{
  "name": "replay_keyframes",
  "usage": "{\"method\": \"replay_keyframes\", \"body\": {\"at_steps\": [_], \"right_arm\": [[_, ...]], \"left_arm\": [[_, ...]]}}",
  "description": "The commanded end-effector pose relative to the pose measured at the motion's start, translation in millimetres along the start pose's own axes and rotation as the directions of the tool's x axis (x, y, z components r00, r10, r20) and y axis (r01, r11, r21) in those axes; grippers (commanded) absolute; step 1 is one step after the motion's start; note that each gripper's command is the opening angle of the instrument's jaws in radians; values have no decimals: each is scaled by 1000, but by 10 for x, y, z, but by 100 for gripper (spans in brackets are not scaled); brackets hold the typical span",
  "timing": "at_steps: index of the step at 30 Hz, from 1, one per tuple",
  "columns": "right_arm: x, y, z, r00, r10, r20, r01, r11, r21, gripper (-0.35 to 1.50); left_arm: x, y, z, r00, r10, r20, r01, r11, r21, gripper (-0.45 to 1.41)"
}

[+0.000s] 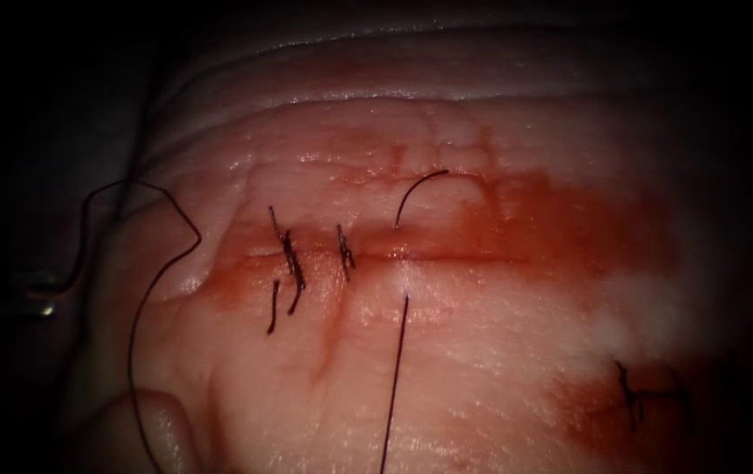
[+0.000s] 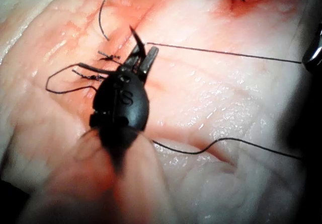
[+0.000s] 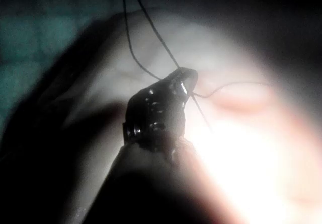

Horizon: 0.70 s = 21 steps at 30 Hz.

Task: Wound Closure
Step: Grasp the suture with the right hand and pull it through, then adjust the suture tail with the right end-effector.

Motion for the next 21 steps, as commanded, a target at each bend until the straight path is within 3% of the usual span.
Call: {"method": "replay_keyframes", "body": {"at_steps": [1,2,3,5,10,13,21], "right_arm": [[-8,0,9,1000,-17,3,17,1000,-5,44],[-11,4,10,1000,-30,7,30,1000,-9,84],[-16,12,11,998,-57,14,58,998,-15,113],[-27,26,10,996,-86,21,86,996,-16,128],[-72,68,-2,993,-94,69,97,994,-41,123],[-101,92,-9,990,-99,99,104,993,-50,131],[-166,134,-24,985,-75,156,86,994,-71,136]], "left_arm": [[-6,0,8,1000,0,0,0,1000,0,-45],[-6,0,8,1000,0,0,0,1000,1,-45],[-7,1,9,1000,0,1,0,1000,-2,-45],[-8,0,11,1000,1,3,-1,1000,-3,-45],[-10,0,12,1000,3,1,-3,1000,-5,-45],[-10,-1,11,1000,3,2,-2,1000,-6,-45],[-10,-1,12,1000,2,1,-2,1000,-6,-45]]}}
